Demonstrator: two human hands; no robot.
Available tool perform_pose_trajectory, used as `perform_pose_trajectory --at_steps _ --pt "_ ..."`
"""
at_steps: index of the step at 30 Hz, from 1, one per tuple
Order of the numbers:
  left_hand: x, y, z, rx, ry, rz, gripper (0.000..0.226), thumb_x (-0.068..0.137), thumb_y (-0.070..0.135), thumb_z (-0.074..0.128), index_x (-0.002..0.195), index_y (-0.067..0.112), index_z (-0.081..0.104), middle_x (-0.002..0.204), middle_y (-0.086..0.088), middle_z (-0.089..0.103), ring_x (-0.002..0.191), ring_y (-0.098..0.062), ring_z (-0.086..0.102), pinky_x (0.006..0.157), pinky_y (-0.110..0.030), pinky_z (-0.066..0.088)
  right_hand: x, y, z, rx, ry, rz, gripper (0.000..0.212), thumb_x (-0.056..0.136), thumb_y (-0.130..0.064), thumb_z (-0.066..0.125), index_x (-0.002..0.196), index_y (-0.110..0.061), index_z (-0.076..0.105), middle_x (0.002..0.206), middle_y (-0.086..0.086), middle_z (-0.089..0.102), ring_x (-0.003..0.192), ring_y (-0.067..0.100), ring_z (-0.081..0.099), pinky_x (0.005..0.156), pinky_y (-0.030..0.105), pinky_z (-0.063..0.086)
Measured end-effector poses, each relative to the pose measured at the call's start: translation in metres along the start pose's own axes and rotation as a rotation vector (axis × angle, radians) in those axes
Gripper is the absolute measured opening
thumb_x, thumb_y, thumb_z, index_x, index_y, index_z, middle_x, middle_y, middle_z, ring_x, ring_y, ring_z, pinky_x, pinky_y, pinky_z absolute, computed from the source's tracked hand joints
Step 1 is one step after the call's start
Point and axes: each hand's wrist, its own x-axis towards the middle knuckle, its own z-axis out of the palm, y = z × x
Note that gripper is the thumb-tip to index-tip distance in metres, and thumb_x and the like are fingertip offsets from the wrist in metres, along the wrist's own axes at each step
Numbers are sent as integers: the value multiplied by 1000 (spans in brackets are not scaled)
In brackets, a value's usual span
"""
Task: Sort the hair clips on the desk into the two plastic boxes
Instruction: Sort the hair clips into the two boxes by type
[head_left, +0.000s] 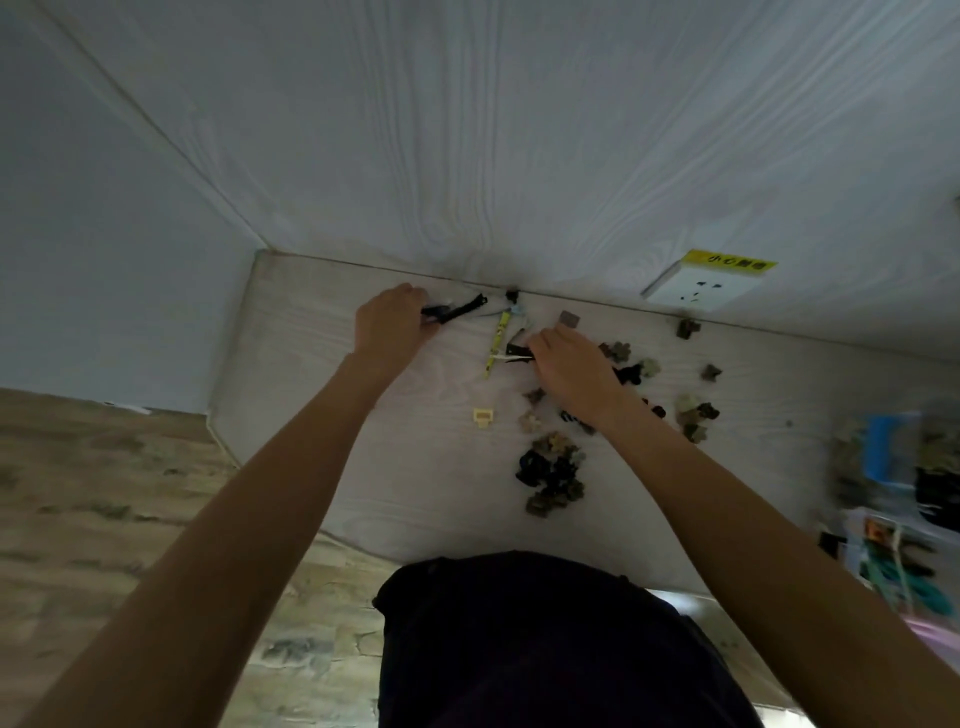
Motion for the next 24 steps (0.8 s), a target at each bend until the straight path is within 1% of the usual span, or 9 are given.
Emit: perform_pose_trajectory --at_steps 5,9,11,13,15,17,19,22,24 --pt "-24 -5 12 -55 -76 -45 45 89 41 54 115 4 54 115 -15 55 105 -32 54 80 -37 42 -6 -7 0 49 67 73 19 69 3 72 79 -3 57 68 13 59 60 28 57 53 29 46" --pt "-42 -12 16 -147 -67 -108 45 89 41 55 112 2 55 113 -17 58 104 -34 55 83 -39 41 -12 -15 -12 90 119 165 14 79 -3 68 78 -3 54 65 13 58 45 26 53 41 23 29" --pt "-50 -15 14 -198 -54 -157 39 89 40 55 101 3 58 100 -17 62 95 -34 58 75 -37 41 -15 -15 -15 118 72 210 8 92 -8 51 89 -1 52 75 16 61 54 29 57 44 28 32" --pt "-62 -12 6 -281 -34 -198 35 90 42 53 81 8 55 78 -10 60 76 -30 58 63 -32 37 -22 -17 -19 190 -5 289 19 99 -16 36 96 -2 49 80 14 61 62 29 57 50 31 36" --pt "-75 -3 -2 -419 -13 -226 36 92 42 50 75 10 51 69 -3 57 67 -24 55 61 -30 36 -32 -18 -28 358 11 391 24 100 -23 33 93 -4 47 73 9 57 59 26 51 52 31 35" --pt "-88 16 -7 -572 -2 -236 31 93 39 47 82 11 54 74 -1 63 69 -19 58 63 -27 41 -53 -15 -43 649 30 496 23 100 -24 34 85 -11 44 64 0 48 54 19 44 52 31 32" --pt "-101 44 -10 -749 -7 -225 23 95 32 46 81 16 54 75 2 66 64 -8 60 58 -17 42 -81 -11 -55 896 49 576 26 100 -26 36 79 -13 43 60 -1 45 52 18 41 49 28 31" --pt "-124 101 -5 -945 -110 -141 25 97 24 44 75 16 50 66 -1 63 48 -3 57 47 -11 38 -146 7 -67 1028 125 711 29 98 -32 39 84 -11 51 66 9 54 58 24 48 56 31 35" --pt "-139 143 7 -1001 -234 -59 20 97 22 44 81 11 47 65 -4 59 44 -5 56 43 -11 37 -199 25 -69 1017 174 805 29 97 -35 40 88 -11 53 70 9 55 60 22 51 58 32 37"
